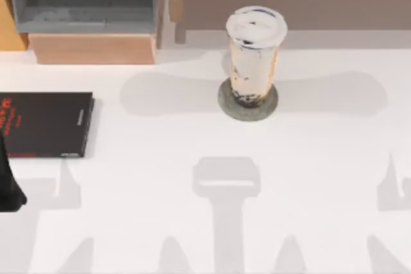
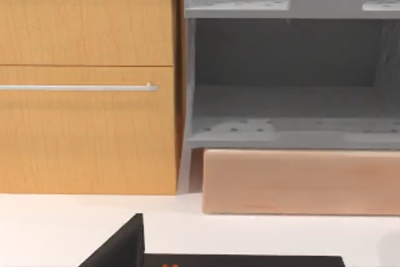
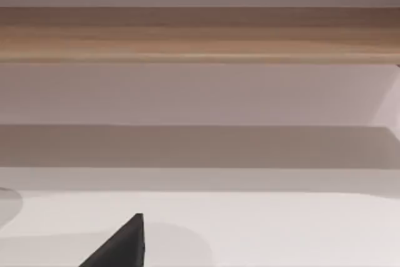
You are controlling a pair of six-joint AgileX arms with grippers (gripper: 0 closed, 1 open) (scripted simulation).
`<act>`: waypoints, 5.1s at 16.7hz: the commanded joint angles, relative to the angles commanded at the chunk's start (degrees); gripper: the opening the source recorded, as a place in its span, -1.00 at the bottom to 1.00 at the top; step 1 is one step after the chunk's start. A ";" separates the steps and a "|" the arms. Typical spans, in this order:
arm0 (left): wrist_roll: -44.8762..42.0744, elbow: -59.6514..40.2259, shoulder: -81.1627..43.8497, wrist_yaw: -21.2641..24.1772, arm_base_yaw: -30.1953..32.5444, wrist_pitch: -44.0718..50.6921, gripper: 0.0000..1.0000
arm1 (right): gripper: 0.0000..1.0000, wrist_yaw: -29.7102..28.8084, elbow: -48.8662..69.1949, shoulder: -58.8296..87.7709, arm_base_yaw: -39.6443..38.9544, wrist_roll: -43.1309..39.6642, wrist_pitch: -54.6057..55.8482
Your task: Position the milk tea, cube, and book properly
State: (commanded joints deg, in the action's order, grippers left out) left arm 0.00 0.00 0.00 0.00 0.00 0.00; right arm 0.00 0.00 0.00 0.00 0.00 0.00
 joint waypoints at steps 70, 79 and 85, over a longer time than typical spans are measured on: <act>0.03 -80.09 -114.76 -9.54 11.94 -34.69 -1.00 | 1.00 0.00 0.00 0.00 0.00 0.00 0.00; -0.64 -78.45 -111.99 -9.57 11.99 -33.95 -1.00 | 1.00 0.00 0.00 0.00 0.00 0.00 0.00; -16.38 -69.51 -100.87 -4.27 12.81 -40.69 -1.00 | 1.00 0.00 0.00 0.00 0.00 0.00 0.00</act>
State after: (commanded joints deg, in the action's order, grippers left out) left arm -16.38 -69.51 -100.87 -4.27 12.81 -40.69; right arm 0.00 0.00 0.00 0.00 0.00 0.00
